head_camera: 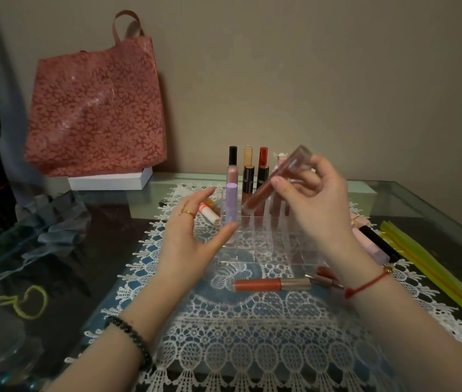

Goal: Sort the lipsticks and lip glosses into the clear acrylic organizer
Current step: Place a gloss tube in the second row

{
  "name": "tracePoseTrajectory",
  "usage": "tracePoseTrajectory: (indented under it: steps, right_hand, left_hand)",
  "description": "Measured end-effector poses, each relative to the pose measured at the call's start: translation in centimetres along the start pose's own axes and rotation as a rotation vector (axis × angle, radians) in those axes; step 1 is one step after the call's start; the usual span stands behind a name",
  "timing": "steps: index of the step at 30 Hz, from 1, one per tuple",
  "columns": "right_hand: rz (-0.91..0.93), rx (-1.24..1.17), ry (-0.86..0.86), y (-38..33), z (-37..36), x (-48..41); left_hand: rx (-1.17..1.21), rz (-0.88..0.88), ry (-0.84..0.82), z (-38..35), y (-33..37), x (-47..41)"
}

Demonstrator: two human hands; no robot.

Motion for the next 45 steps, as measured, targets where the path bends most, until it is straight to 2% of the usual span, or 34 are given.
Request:
tracePoseTrajectory:
  steps: [4,11,23,45]
  right_hand:
    - [0.051,0.105,-0.023,0.8,-1.2,-1.0]
    - [0.034,0.176,-0.078,2.8,-3.0,0.0]
    - [-0.039,0.269,-0.15,4.9,-3.4,0.9]
    - [-0.01,0.277,-0.174,4.8,-3.3,1.4]
  left_hand:
    - [-0.147,0.153,-0.151,-0.5,-1.3,-0.1]
    - [-0.241,0.244,-0.326,-1.5,-2.5,0.1]
    - [-0.224,0.223,-0.332,-1.8,-2.9,0.2]
    - [-0.21,0.223,-0.343,-1.9,-2.9,0.3]
Point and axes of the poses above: each hand's wrist, its own x-axis away from the middle knuckle, its own z-axis out of the back of the hand, y = z × x, the point moved 2 cm from there along -x, towards the middle knuckle, and after that the axes turned 12 degrees about z, right-handed, at the moved point
